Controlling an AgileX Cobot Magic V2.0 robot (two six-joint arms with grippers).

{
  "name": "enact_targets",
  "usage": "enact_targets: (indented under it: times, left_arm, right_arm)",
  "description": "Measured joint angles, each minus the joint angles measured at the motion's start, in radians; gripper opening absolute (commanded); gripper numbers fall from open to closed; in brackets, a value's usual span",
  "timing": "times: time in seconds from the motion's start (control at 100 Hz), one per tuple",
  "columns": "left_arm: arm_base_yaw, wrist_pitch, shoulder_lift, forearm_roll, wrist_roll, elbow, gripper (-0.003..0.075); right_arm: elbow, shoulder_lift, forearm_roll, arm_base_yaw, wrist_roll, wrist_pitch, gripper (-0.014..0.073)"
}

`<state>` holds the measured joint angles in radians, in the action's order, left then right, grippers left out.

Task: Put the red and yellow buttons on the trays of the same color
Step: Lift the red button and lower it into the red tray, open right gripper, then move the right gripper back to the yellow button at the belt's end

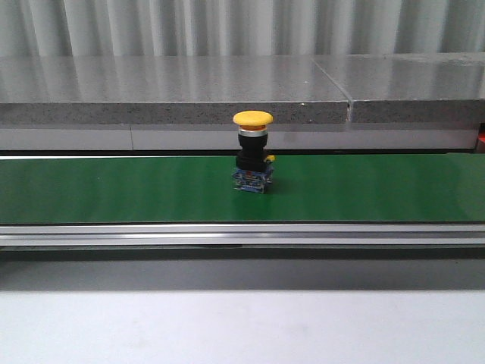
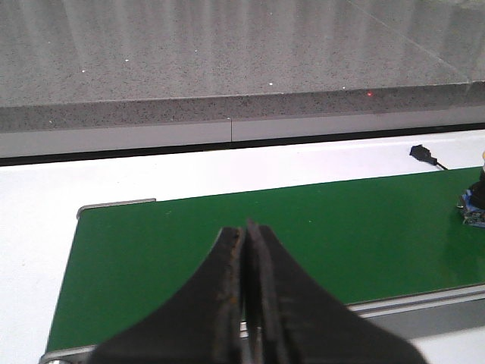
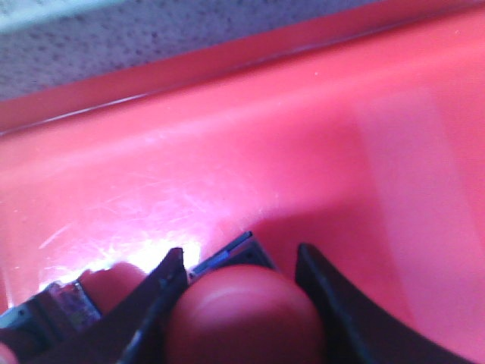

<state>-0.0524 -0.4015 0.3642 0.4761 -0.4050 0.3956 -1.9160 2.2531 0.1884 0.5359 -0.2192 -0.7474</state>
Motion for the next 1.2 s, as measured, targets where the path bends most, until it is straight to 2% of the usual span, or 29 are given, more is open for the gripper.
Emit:
enact_targets:
  times: [0.2, 0.27, 0.36, 0.37, 0.47, 0.58, 0.75, 0.94, 1.2]
  left_arm:
    - [0.000, 0.000, 0.000, 0.000, 0.000, 0.000, -0.0020]
    - [0.000, 0.000, 0.000, 0.000, 0.000, 0.000, -0.0020]
    - [0.000, 0.000, 0.000, 0.000, 0.000, 0.000, -0.0020]
    - [0.000, 0.000, 0.000, 0.000, 0.000, 0.000, -0.0020]
    - [0.000, 0.000, 0.000, 0.000, 0.000, 0.000, -0.0020]
    - [0.000, 0.000, 0.000, 0.000, 0.000, 0.000, -0.0020]
    - [0.000, 0.000, 0.000, 0.000, 0.000, 0.000, -0.0020]
    - [0.000, 0.000, 0.000, 0.000, 0.000, 0.000, -0.0020]
    - [0.000, 0.000, 0.000, 0.000, 0.000, 0.000, -0.0020]
  right_arm:
    - [0.000, 0.019, 0.008, 0.000, 0.000, 0.009, 0.0217]
    - [0.000, 0.023, 0.010, 0.000, 0.000, 0.009, 0.0241]
    - [0.000, 0.025, 0.012, 0.000, 0.000, 0.011, 0.0356]
    - [0.000, 0.025, 0.012, 0.000, 0.000, 0.011, 0.0393]
    - [-0.002, 0.027, 0.014, 0.000, 0.000, 0.011, 0.0566]
    - [-0.004, 0.027, 0.014, 0.000, 0.000, 0.011, 0.0664]
    - [-0.006, 0.016, 0.014, 0.000, 0.000, 0.011, 0.0664]
    - [-0.006, -0.077, 0.014, 0.000, 0.000, 0.001, 0.0664]
    - [-0.006, -0.242, 0.014, 0.000, 0.000, -0.112, 0.0664]
